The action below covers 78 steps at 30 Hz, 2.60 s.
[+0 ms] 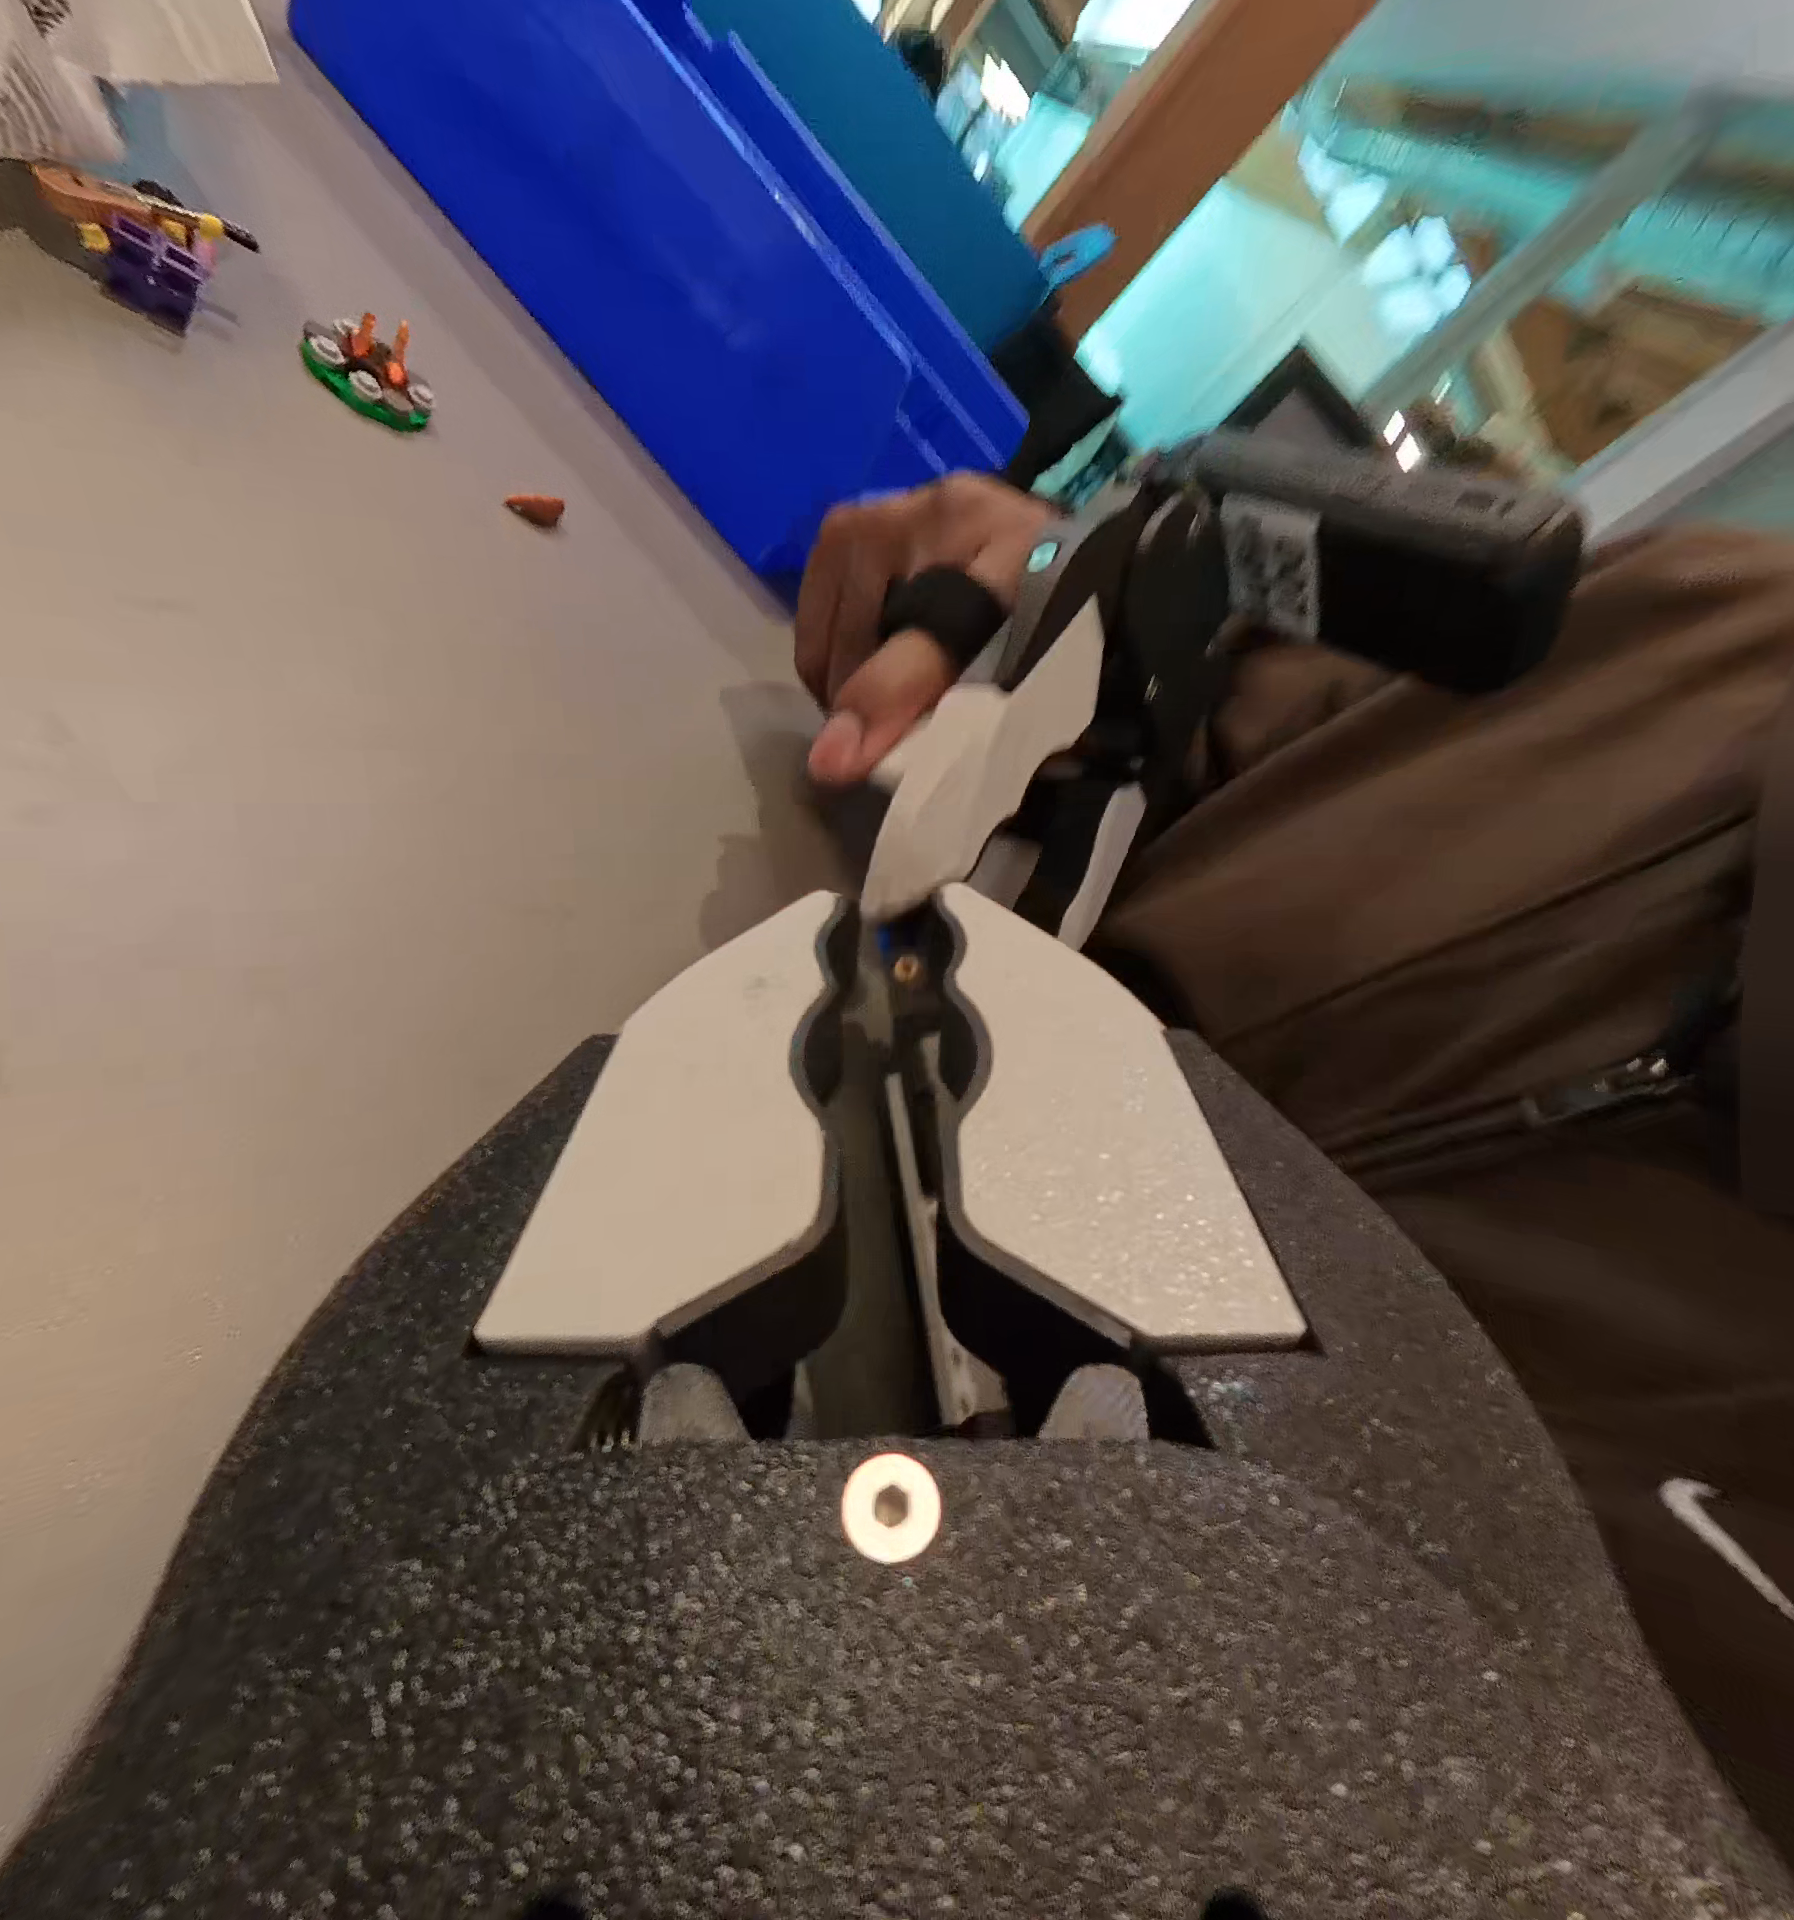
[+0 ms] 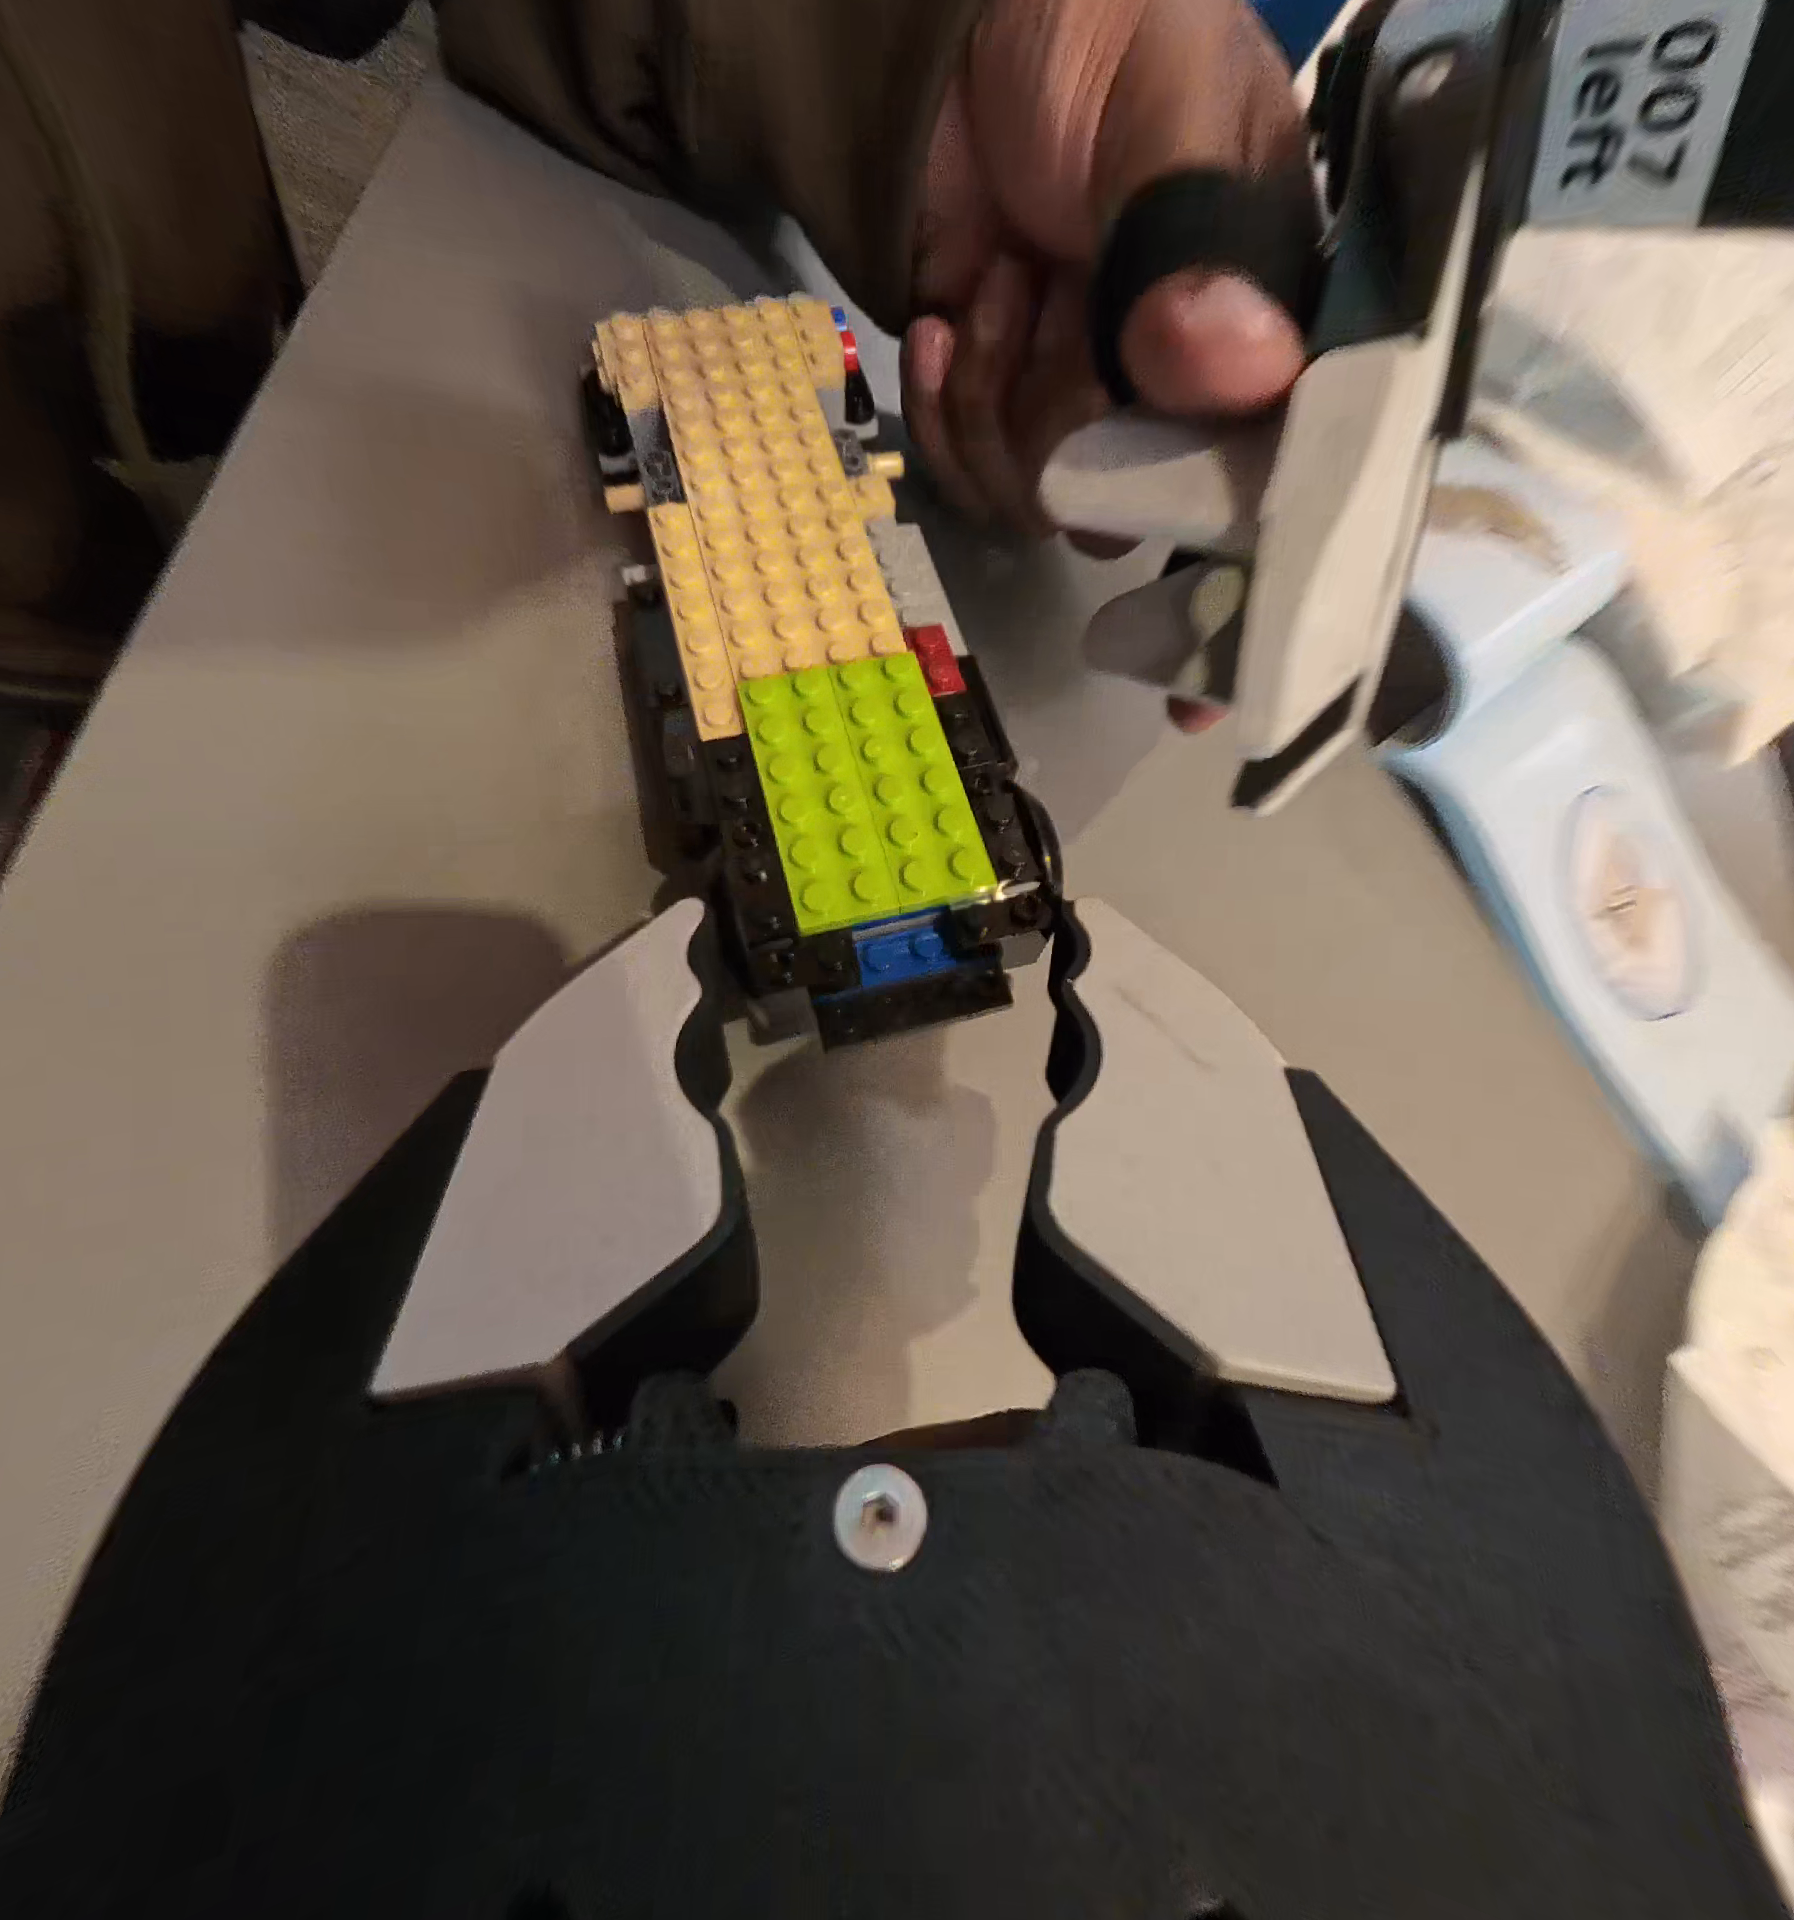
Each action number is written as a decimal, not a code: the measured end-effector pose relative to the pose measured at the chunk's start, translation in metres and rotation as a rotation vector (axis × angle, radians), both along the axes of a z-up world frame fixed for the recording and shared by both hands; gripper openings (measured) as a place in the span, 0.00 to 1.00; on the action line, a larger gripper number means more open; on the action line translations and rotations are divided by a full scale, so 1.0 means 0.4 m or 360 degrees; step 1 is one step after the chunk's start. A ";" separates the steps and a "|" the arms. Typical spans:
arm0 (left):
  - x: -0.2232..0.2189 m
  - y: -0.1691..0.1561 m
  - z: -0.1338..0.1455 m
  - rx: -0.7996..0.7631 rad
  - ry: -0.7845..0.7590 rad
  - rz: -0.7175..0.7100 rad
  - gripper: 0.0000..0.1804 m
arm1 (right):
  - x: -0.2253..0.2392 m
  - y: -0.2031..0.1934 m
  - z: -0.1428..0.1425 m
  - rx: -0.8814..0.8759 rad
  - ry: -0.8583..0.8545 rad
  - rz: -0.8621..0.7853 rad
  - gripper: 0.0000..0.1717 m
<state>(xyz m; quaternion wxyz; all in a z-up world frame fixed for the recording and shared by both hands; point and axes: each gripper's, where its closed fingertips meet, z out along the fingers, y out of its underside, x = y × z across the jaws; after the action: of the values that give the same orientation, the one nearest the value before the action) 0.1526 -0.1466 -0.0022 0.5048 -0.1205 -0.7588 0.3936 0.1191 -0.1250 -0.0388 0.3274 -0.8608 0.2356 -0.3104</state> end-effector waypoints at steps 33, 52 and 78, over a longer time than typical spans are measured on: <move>-0.050 0.118 -0.014 -0.0522 -0.1151 -0.0485 0.17 | 0.033 0.010 0.129 0.0801 0.0124 0.0082 0.14; -0.042 0.111 -0.044 -0.0552 -0.1463 -0.0491 0.17 | 0.031 0.022 0.130 0.0814 0.0170 0.0084 0.05; -0.032 0.110 -0.043 -0.0452 -0.1438 -0.0454 0.16 | 0.039 0.013 0.129 0.1159 0.0363 0.0017 0.05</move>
<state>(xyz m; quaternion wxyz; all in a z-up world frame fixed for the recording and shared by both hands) 0.1396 -0.1027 -0.0195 0.1529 -0.4493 -0.8165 0.3286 0.1347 -0.1198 0.0130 0.5852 -0.7183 0.3609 -0.1069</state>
